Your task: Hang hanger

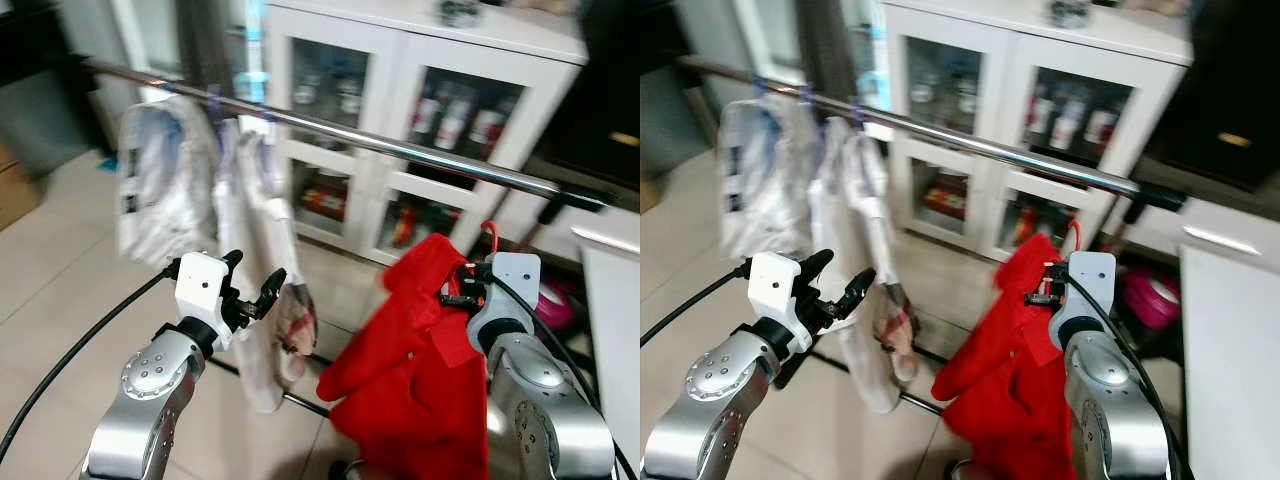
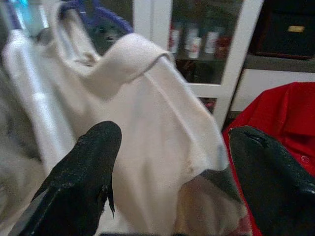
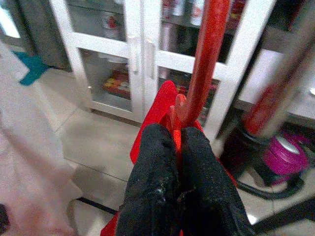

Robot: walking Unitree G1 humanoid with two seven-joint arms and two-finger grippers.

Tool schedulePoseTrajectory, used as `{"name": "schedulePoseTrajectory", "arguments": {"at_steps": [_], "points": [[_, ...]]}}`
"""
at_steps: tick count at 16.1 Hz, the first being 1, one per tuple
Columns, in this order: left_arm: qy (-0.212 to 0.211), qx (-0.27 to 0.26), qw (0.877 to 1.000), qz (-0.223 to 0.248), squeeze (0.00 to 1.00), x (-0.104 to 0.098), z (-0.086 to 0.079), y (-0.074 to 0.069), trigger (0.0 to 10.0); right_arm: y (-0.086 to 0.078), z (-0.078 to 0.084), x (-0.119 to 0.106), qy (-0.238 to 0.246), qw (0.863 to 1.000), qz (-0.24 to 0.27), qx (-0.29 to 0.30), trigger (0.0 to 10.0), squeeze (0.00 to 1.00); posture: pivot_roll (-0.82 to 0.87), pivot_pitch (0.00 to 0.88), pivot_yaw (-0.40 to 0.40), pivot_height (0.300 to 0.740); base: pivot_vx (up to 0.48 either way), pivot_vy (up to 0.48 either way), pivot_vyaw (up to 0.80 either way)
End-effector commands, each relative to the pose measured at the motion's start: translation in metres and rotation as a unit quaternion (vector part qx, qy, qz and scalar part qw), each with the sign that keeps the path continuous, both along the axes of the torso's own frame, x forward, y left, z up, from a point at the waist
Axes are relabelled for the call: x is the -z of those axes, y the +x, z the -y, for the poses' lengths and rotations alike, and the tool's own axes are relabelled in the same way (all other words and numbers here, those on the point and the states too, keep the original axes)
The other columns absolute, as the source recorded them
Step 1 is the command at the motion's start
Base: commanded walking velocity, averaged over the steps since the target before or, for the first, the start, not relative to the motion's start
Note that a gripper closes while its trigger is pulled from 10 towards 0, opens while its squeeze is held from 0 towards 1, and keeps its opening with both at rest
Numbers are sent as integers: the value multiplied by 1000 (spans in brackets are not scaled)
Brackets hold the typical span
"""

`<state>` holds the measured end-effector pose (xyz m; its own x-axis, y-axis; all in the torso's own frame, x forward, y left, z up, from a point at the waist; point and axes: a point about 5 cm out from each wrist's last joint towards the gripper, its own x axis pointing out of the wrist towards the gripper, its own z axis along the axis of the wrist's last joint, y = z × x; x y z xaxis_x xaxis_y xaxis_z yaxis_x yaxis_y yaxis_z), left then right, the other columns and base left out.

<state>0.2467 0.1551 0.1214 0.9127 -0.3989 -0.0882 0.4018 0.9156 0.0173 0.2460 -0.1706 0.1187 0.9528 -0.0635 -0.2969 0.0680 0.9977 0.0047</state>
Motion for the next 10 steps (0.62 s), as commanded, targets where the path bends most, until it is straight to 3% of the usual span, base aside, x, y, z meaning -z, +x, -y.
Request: {"name": "schedulePoseTrajectory", "arguments": {"at_steps": [1,10], "points": [[9,0,1000,3,0,0,-1,1,10000,4,-1,-6,-2,1000,14,2,10000,0,-48,0,-33,740,0,0,-800],[12,14,1000,3,0,-1,2,4,10000,1,-4,-5,10,1000,10,10,10000,0,-59,0,-12,740,-262,0,-800]]}}
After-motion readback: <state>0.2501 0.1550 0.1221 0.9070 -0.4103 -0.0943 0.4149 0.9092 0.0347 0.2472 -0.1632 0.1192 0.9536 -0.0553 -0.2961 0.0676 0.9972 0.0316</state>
